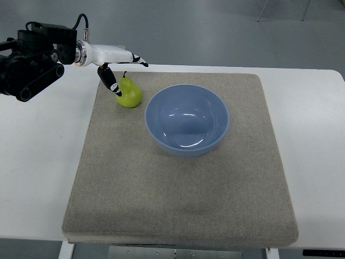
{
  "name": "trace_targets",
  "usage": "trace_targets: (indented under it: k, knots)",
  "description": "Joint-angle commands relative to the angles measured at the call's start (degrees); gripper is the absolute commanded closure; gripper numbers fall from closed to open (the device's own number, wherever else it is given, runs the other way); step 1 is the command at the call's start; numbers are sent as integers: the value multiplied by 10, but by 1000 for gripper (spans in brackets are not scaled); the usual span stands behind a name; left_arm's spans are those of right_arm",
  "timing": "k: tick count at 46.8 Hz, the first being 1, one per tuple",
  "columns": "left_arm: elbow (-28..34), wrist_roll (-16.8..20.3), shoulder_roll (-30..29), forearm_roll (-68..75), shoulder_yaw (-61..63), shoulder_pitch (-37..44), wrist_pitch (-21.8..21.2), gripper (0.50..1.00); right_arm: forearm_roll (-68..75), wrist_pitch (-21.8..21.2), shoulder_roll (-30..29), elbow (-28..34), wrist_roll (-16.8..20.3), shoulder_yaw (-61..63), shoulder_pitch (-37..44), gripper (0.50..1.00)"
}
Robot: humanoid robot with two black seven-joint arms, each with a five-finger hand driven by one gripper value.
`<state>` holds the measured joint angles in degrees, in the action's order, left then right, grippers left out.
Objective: Place pear in bowl with left hand
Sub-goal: 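Close the left hand's fingers around the yellow-green pear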
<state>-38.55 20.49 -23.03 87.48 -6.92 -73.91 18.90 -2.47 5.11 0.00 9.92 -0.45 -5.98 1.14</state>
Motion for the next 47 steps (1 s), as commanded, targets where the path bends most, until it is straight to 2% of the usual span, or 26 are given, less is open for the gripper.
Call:
trace_targets:
  k: [1, 47]
  knots:
    - [0, 1, -1, -3, 0, 4, 4, 512, -1, 0, 0, 0, 0, 0, 0, 576]
    - [4, 2, -5, 5, 9, 43, -6, 523, 0, 0, 0, -1, 0, 0, 0, 576]
